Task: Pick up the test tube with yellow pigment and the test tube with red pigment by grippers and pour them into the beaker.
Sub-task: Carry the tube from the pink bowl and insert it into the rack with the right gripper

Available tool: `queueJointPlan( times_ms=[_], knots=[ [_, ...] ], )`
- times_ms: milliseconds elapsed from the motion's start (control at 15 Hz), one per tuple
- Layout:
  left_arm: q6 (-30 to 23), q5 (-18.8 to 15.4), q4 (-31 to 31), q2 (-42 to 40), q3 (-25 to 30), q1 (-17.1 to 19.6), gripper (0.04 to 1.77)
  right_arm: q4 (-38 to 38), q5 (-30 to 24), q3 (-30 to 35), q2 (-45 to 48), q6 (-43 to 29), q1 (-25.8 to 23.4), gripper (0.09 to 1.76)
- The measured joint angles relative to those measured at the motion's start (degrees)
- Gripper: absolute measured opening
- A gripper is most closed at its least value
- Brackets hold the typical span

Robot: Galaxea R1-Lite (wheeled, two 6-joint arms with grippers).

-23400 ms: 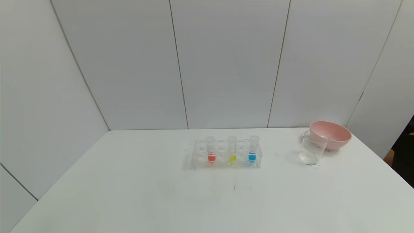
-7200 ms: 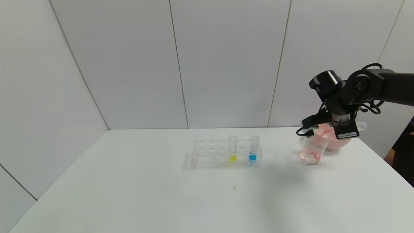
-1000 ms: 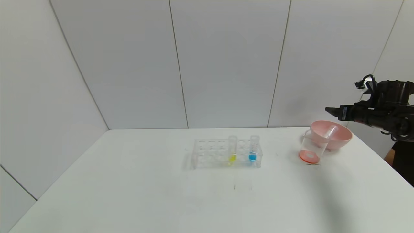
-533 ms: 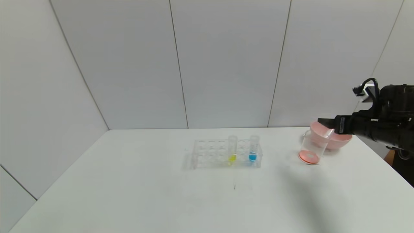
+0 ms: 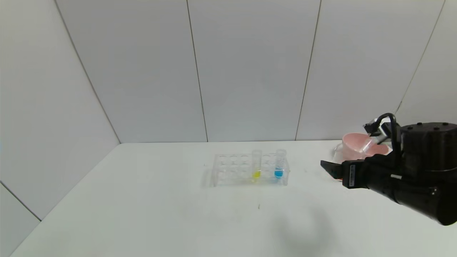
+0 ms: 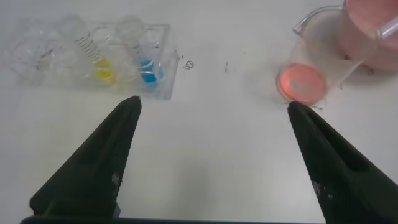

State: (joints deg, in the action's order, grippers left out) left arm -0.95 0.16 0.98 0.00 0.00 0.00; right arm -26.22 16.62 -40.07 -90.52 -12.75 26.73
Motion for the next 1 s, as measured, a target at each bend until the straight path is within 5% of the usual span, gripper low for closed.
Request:
queueJointPlan(
  times_ms=[467, 1000],
  knots=[
    [0.0, 0.0, 0.0, 0.0, 0.0, 0.0, 1.72, 0.1, 18.4, -2.6, -6.2, -7.9, 20.9, 1.70],
    [0.0, 0.0, 0.0, 0.0, 0.0, 0.0, 1.72, 0.2, 23.1, -23.6, -24.7, -8.2, 24.7, 1.70]
  ],
)
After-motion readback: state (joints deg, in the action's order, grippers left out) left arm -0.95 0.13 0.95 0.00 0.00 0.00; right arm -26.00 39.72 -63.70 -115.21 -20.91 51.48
